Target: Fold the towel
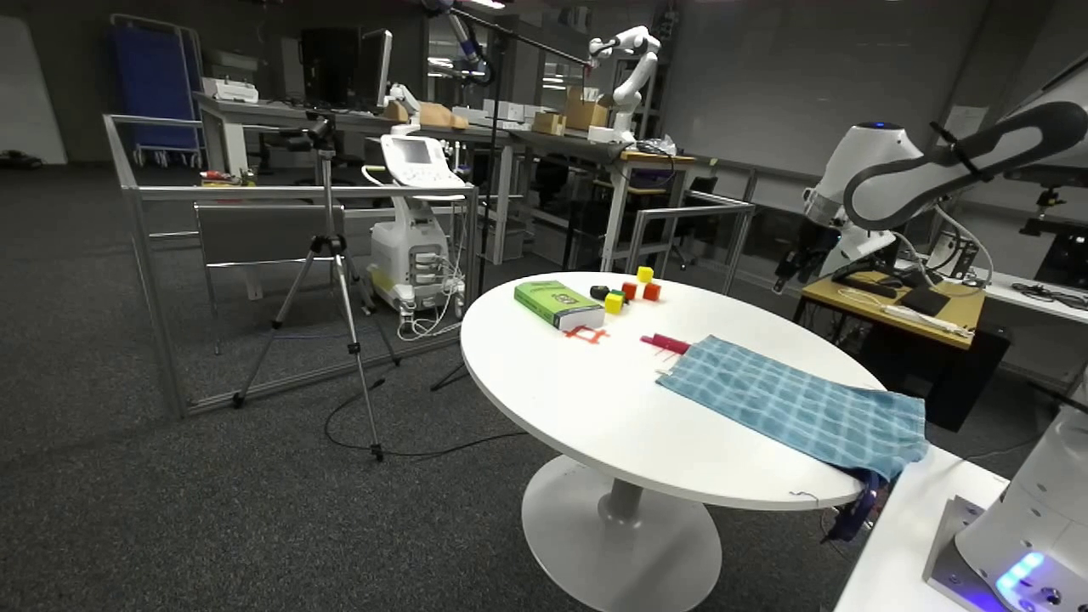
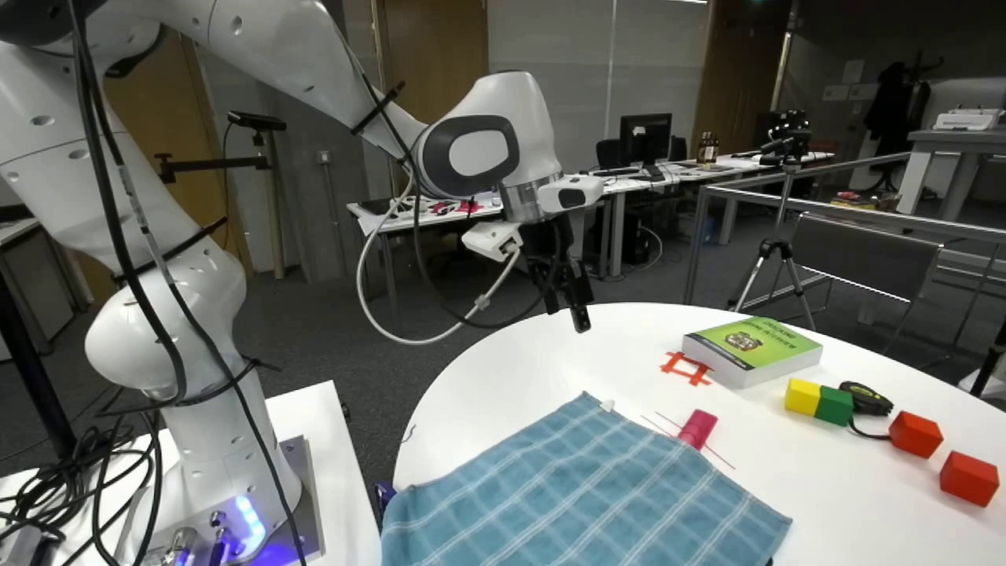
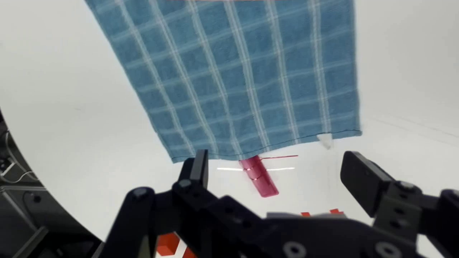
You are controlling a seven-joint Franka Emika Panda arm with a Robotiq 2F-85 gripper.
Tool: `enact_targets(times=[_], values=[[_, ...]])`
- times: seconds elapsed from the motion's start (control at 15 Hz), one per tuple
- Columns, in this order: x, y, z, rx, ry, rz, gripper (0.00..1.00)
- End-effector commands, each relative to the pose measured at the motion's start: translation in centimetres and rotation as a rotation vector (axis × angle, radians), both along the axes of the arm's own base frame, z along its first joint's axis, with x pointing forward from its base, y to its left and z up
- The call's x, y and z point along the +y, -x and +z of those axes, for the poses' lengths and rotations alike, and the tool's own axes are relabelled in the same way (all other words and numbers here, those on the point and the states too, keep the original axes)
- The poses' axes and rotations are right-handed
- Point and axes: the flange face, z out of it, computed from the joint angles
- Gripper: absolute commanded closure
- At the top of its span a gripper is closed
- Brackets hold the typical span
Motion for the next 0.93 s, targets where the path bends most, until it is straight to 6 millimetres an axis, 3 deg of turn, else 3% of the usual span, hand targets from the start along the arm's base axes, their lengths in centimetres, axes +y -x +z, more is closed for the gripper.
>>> enact_targets(times=[0.0,0.27,0.47,0.67,0.73,0.87], values=[[-5.0,0.1,-3.3,-0.004,0.076,-0.045,0.0],[-10.0,0.9,-7.3,0.17,0.001,-0.151,0.0],[-12.2,1.3,-10.8,0.319,-0.093,-0.237,0.0],[-13.7,0.9,-13.1,0.442,-0.144,-0.323,0.0],[-12.3,2.0,-12.3,0.378,-0.121,-0.287,0.0],[-12.5,1.7,-13.3,0.4,-0.122,-0.29,0.0]])
